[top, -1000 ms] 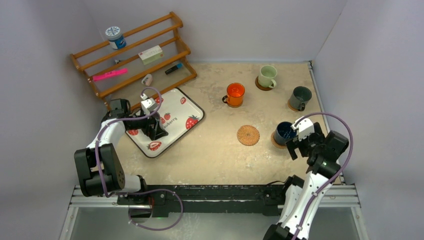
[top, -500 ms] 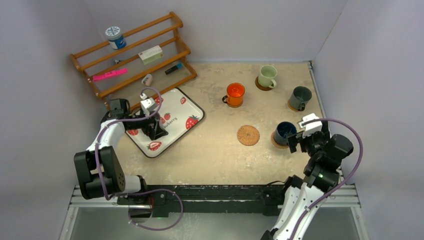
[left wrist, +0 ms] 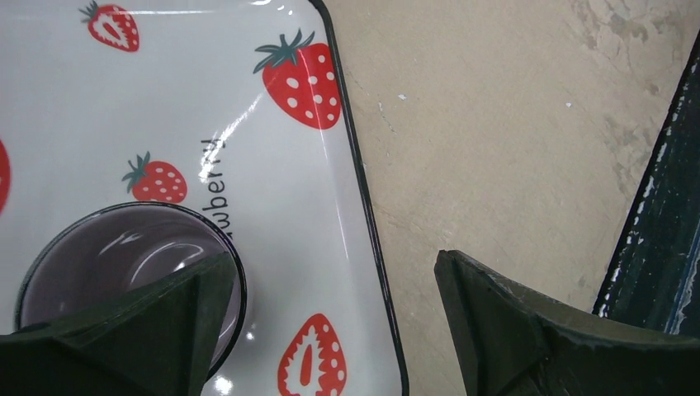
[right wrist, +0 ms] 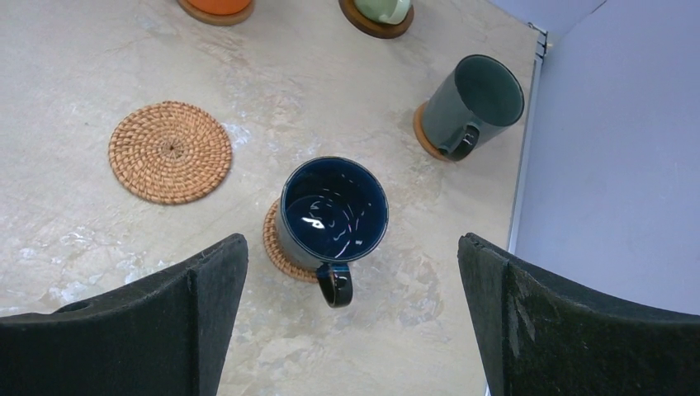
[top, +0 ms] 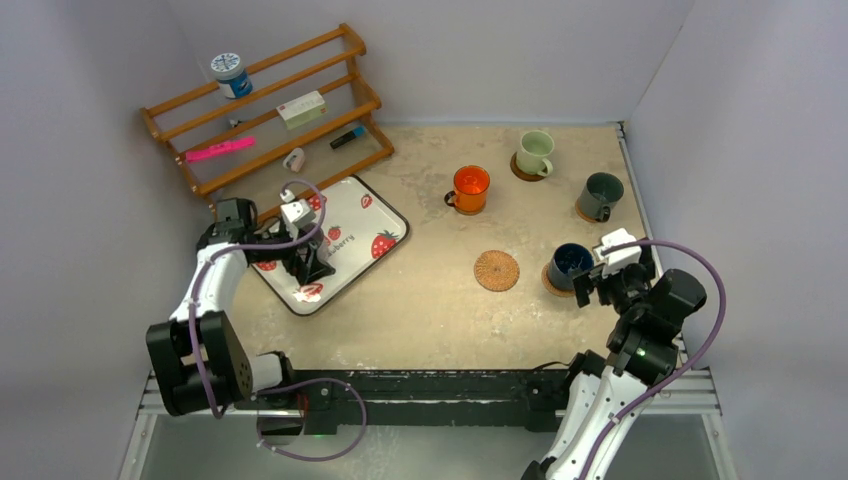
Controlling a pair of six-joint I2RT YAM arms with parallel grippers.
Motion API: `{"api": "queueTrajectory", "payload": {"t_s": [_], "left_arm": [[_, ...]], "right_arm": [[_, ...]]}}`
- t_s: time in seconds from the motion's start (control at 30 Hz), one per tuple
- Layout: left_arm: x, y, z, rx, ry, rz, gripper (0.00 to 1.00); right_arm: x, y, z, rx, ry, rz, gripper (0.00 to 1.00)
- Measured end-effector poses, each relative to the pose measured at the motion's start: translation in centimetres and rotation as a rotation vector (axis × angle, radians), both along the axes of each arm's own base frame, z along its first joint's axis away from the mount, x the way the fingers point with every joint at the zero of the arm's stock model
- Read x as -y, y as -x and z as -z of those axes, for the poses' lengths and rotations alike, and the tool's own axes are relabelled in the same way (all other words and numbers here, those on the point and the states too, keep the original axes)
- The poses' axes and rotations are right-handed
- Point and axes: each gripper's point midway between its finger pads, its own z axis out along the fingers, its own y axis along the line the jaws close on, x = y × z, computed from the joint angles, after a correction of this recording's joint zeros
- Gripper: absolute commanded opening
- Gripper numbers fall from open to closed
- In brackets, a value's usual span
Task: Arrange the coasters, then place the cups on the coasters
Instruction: Pick up the cup from the tray.
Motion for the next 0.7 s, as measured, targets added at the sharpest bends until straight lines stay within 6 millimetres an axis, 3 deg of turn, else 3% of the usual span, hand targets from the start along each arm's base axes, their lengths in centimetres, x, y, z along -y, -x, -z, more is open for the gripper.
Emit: {"api": "queueTrajectory", "payload": {"t_s": [0.17,0.37,0.7], "left_arm": [[-0.2,0.3,-2.8,0.105,-0.043,-0.002,1.0],[-1.2,-0.9,-5.5,0.197,-0.115,-0.039,1.0],[-4.3,-4.3,-5.0,0.14,-0.189,-0.096,1.0]], "right_arm": [[-0.2,0.1,-0.1,0.009,0.014,-0.016,0.99],[-0.6,0.5,-0.2,0.022,0.035,-0.032,0.99],[-1.1,0.9,-0.1,0.027,0.045,-0.053,0.99]]}}
